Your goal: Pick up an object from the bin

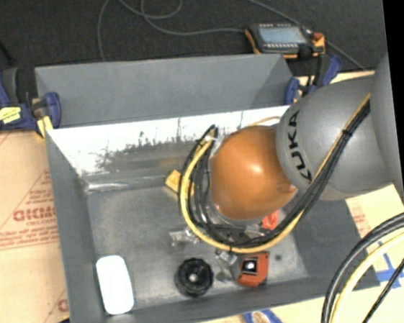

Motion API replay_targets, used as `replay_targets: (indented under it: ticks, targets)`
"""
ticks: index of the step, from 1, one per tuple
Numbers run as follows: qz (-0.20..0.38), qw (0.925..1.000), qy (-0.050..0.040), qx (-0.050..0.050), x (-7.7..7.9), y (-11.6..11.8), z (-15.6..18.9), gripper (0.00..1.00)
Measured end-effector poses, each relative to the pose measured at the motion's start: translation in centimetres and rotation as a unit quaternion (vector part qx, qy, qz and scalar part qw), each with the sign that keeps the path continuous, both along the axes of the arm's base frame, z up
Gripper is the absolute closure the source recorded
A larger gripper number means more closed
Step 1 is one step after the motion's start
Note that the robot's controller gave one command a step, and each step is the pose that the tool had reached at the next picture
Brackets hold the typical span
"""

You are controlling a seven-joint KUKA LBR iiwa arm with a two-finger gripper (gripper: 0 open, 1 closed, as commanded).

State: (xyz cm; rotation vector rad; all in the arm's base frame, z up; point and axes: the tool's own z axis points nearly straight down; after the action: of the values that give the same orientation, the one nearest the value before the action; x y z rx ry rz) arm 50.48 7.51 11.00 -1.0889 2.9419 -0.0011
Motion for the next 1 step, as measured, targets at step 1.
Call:
replay_targets:
  ticks: [1]
  targets:
    - [-0.044,0.9990,0.0033,-0.001,-1.34,0.06,-1.65,0.00]
